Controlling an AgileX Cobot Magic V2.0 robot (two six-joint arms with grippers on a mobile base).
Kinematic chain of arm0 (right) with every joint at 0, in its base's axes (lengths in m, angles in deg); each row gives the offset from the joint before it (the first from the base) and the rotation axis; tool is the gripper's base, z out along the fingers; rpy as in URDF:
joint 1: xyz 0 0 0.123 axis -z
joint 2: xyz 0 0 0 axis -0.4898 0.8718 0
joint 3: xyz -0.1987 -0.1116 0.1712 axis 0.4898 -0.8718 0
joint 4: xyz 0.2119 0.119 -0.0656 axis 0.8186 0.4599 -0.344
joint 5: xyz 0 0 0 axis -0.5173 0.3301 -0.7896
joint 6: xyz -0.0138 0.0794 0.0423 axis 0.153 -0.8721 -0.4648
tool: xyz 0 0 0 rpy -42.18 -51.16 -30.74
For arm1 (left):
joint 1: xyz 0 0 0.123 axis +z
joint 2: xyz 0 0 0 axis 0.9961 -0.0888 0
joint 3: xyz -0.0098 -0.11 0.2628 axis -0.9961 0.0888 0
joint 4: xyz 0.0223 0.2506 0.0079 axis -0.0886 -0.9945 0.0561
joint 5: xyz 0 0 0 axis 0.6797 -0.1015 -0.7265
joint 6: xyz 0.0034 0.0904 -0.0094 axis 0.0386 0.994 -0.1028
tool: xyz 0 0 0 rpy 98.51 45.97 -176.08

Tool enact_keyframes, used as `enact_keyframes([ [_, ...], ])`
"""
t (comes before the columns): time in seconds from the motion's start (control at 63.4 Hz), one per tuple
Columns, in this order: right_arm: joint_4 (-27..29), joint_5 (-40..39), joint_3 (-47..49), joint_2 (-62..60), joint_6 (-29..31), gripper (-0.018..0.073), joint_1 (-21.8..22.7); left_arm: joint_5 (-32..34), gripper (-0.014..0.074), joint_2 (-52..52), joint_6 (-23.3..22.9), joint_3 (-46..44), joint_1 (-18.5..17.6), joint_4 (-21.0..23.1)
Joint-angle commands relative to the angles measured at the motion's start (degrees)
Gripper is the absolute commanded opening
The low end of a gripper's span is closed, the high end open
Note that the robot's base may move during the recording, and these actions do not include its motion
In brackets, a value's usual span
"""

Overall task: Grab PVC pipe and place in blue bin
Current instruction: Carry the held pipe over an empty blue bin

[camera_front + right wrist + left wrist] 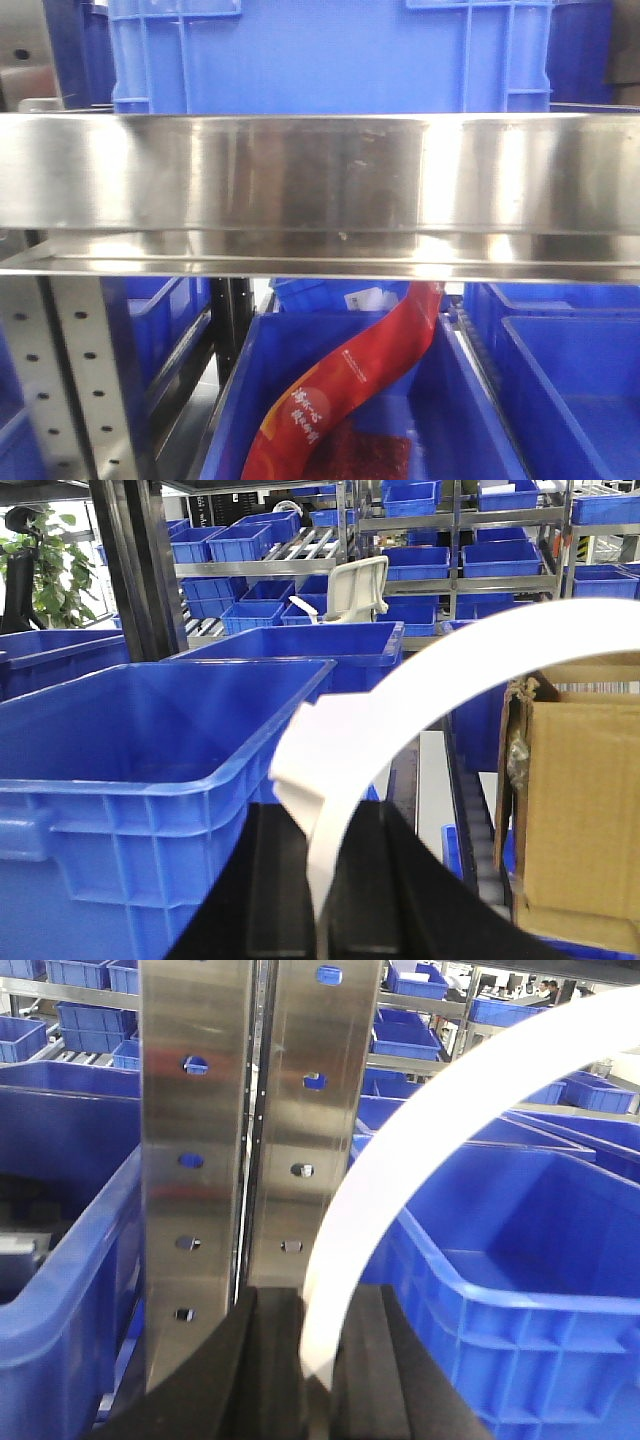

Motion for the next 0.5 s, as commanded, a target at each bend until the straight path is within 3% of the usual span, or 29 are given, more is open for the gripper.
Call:
enact_keyframes([
  [0.0,-0.5,-1.7,0.0,-0.2,0.4,-0.0169,-0.1,1.6,-0.0111,0.2,-0.2,-0.1,-0.3,0.4],
  [0.489,-0.5,-1.7,0.0,-0.2,0.4,-0.0169,-0.1,1.6,-0.0111,0.2,-0.2,-0.1,-0.3,0.4],
])
